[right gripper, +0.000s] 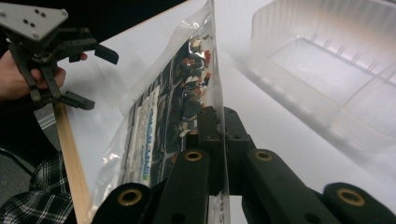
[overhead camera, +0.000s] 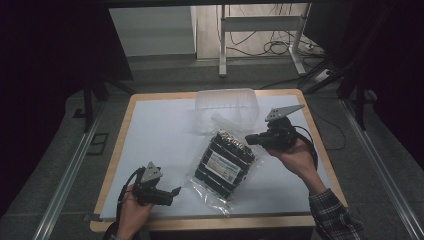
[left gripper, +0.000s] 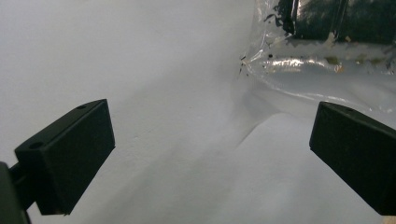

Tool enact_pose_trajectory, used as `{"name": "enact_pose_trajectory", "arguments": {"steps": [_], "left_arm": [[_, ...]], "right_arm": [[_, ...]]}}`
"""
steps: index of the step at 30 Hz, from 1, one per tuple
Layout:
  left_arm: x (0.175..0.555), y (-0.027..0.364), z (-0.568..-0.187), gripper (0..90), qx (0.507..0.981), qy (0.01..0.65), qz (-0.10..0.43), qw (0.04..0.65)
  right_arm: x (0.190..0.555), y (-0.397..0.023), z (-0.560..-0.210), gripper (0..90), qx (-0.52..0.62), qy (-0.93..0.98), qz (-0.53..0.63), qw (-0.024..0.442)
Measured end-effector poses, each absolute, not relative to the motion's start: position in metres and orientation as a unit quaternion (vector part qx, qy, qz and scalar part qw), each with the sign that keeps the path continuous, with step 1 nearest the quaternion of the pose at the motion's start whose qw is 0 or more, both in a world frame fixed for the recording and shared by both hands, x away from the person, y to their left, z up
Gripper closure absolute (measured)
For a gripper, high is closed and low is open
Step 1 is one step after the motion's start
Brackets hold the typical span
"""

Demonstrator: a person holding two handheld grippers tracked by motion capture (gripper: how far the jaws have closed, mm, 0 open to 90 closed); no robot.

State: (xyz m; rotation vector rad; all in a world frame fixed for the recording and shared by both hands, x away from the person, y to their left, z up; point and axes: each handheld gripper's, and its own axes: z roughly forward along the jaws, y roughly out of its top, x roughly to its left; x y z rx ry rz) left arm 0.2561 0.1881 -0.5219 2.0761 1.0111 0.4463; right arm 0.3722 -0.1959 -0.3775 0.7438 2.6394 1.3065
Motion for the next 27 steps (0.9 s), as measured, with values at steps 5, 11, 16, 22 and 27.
{"name": "enact_pose_trajectory", "arguments": {"steps": [5, 11, 16, 22, 27], "left_arm": [[0.256, 0.188, -0.522, 0.0, 0.815, 0.397, 0.176, 0.384], [0.256, 0.187, -0.522, 0.0, 0.816, 0.396, 0.176, 0.383], [0.257, 0.185, -0.523, 0.0, 0.819, 0.392, 0.176, 0.381], [0.257, 0.186, -0.523, 0.0, 0.816, 0.393, 0.173, 0.387], [0.257, 0.185, -0.523, 0.0, 0.815, 0.394, 0.170, 0.389]], "right_arm": [[0.372, -0.192, -0.365, 89.0, 0.244, 0.866, 0.434, 0.053], [0.371, -0.187, -0.348, 89.0, 0.236, 0.865, 0.439, 0.057], [0.372, -0.182, -0.340, 89.0, 0.232, 0.865, 0.440, 0.066], [0.375, -0.179, -0.331, 89.0, 0.229, 0.864, 0.441, 0.077], [0.382, -0.179, -0.322, 89.1, 0.233, 0.860, 0.445, 0.091]]}}
